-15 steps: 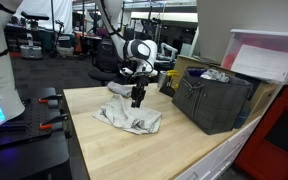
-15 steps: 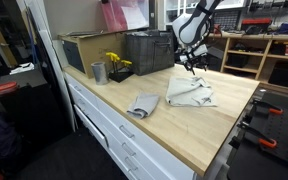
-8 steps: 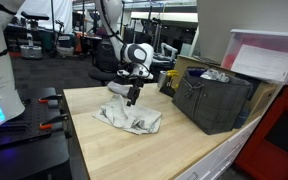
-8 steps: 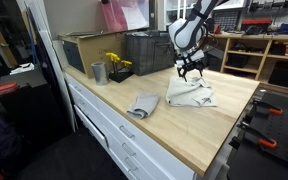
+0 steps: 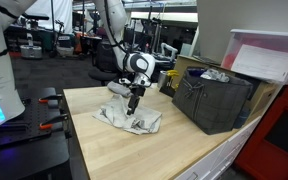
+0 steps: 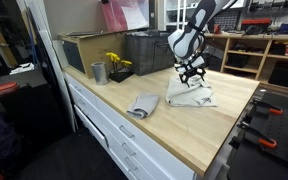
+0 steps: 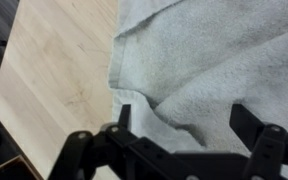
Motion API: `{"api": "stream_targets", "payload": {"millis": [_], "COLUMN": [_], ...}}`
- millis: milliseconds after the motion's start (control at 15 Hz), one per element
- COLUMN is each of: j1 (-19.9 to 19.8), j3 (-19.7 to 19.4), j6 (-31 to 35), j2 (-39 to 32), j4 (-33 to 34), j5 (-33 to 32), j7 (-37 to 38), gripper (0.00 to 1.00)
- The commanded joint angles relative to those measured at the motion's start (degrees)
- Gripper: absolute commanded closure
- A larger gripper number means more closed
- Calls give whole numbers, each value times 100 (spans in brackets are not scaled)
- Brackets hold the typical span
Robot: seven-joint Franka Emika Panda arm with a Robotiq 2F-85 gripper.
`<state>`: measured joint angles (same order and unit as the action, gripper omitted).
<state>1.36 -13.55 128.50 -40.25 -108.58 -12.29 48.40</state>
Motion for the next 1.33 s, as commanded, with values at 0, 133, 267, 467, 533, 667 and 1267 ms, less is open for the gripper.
{"api": "stream_targets", "payload": {"millis": [0,133,267,467,533,667,1267], "j1": [51,53,40,-26,-86,-130,30], "j3": [-173,-234,-271,-209,-143,-75,-336], "j6": [-510,-719,-892,-948,-855,-786,-1112], "j2": [-211,-281,-346,-479,-502,-571,-845], "j4": [449,590,680,770,768,789,884], "j5": [-119,-212,-306,-317,-241,-173,-422], "j7": [-114,-112,-115,-189,-273,-444,-514], "gripper": [0,0,0,0,0,0,0]}}
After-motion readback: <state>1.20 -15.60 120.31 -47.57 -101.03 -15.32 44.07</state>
